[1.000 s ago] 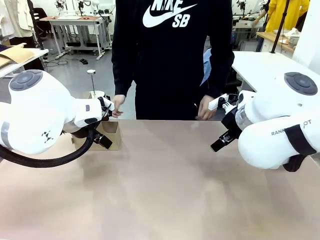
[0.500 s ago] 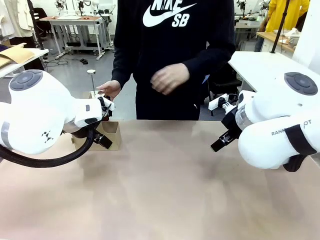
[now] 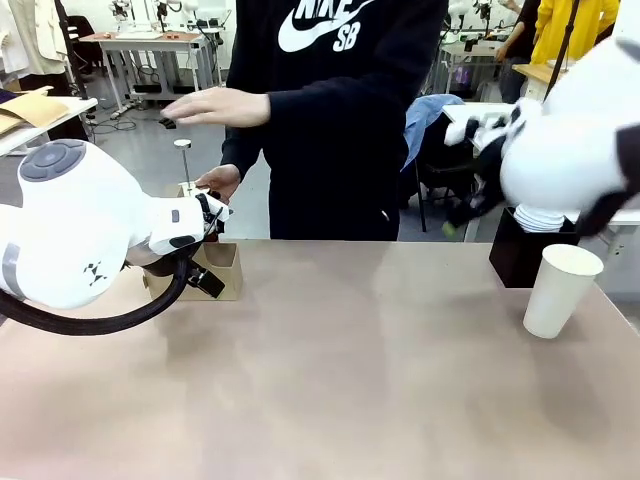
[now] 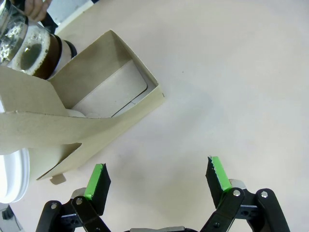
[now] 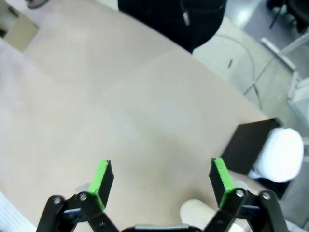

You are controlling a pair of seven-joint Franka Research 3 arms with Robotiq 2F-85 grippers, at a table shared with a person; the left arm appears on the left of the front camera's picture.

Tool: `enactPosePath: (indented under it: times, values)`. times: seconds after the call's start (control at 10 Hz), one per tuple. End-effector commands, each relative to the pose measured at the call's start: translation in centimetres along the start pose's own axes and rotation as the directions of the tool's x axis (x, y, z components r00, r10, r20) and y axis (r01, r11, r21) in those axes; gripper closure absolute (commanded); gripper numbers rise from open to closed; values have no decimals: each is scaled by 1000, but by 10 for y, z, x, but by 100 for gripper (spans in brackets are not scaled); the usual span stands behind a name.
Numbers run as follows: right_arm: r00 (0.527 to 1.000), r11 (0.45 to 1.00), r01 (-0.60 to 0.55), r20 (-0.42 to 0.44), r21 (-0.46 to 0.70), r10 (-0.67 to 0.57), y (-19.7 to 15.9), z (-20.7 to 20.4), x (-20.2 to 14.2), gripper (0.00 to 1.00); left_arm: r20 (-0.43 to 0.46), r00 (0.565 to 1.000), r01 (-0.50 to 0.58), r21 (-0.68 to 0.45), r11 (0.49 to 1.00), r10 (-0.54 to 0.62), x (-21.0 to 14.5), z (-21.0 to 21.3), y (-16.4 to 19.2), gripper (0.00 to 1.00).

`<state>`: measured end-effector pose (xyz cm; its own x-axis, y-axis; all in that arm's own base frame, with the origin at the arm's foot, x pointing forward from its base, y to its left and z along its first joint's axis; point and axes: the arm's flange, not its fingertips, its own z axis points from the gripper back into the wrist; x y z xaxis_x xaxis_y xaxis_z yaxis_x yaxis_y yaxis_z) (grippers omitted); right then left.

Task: Pour a drink into a cup and package it in a carrier.
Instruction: Pick up the 600 ml Paper Cup and place it in the middle top area of the table.

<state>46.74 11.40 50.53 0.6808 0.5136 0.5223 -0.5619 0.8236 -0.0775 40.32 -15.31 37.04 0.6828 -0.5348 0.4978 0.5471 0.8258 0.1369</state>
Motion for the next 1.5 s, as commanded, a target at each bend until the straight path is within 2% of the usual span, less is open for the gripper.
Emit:
enactPosePath:
  times: [0.0, 0.2, 0.3, 0.5, 0.7, 0.8, 0.9, 1.1, 1.2, 1.3, 1.4]
  values:
    - [999, 989, -40, 14, 144, 39, -57, 38, 21, 0, 0, 1000, -2, 0, 1000, 2, 0, 0, 1, 0]
    - [992, 963, -110, 86, 247, 92, -109, 76, 9, 0, 0, 1000, -2, 0, 1000, 2, 0, 0, 1, 0]
    - [982, 939, -173, 128, 298, 140, -136, 84, -8, 0, 0, 1000, -2, 0, 1000, 2, 0, 0, 1, 0]
    - [944, 889, -265, 289, 374, 160, -197, 81, -66, 0, 0, 1000, -2, 0, 1000, 2, 0, 0, 1, 0]
    - [871, 872, -310, 480, 379, 101, -234, 60, -142, 0, 0, 1000, -2, 0, 1000, 2, 0, 0, 1, 0]
    - [827, 867, -330, 557, 373, 75, -244, 43, -184, 0, 0, 1000, -2, 0, 1000, 2, 0, 0, 1, 0]
    - [803, 856, -348, 592, 382, 61, -249, 26, -212, 0, 0, 1000, -2, 0, 1000, 2, 0, 0, 1, 0]
    - [722, 836, -396, 692, 380, 28, -254, 0, -250, 0, 0, 1000, -2, 0, 1000, 2, 0, 0, 1, 0]
    - [711, 834, -404, 703, 377, 26, -252, -3, -251, 0, 0, 1000, -2, 0, 1000, 2, 0, 0, 1, 0]
    - [763, 865, -345, 645, 366, 31, -245, 12, -256, 0, 0, 1000, -2, 0, 1000, 2, 0, 0, 1, 0]
    - [763, 865, -345, 645, 366, 31, -245, 12, -256, 0, 0, 1000, -2, 0, 1000, 2, 0, 0, 1, 0]
